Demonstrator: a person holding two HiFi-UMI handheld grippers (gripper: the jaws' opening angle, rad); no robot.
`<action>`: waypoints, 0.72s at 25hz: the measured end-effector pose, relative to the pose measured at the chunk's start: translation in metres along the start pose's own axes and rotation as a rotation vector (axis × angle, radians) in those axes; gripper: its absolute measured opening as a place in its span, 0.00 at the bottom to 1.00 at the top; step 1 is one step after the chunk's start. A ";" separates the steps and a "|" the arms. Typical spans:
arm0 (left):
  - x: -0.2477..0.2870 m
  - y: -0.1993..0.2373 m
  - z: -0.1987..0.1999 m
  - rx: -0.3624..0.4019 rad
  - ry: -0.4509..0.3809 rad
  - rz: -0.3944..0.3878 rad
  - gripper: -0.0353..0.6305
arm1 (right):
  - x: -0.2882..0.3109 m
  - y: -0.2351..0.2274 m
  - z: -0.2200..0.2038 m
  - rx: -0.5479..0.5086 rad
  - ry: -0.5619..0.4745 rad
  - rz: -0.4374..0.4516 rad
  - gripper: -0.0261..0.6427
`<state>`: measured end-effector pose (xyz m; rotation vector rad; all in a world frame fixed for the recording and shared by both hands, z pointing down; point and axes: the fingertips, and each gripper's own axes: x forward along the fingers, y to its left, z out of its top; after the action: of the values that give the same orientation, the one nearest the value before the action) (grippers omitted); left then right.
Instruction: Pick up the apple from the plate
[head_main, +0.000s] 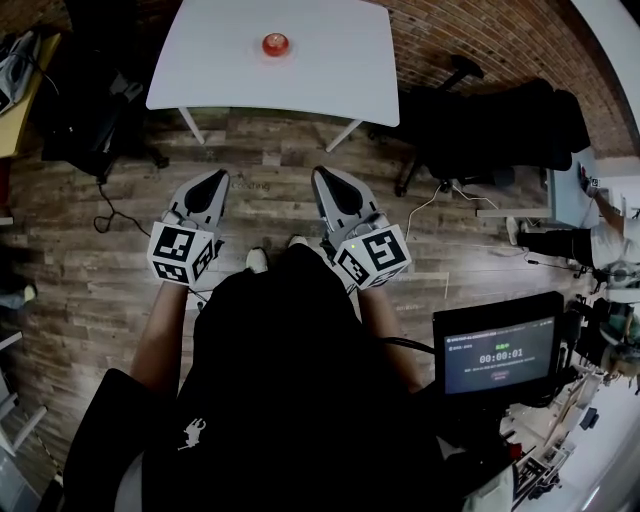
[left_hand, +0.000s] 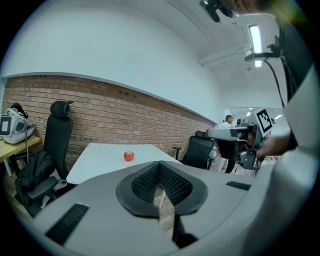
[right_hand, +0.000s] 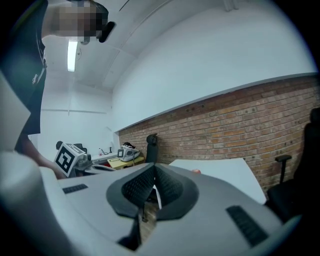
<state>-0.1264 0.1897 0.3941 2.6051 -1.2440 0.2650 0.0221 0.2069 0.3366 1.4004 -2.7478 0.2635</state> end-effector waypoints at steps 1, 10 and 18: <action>-0.004 0.001 -0.002 -0.004 0.003 0.003 0.06 | 0.000 0.003 -0.001 0.001 0.005 0.004 0.05; -0.001 0.000 -0.008 -0.018 0.027 0.019 0.06 | 0.005 -0.001 -0.010 0.026 0.023 0.030 0.05; 0.012 0.009 0.001 -0.001 0.046 0.042 0.06 | 0.024 -0.010 -0.002 0.019 0.015 0.064 0.05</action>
<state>-0.1258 0.1754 0.3980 2.5599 -1.2838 0.3297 0.0156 0.1827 0.3427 1.3107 -2.7882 0.3029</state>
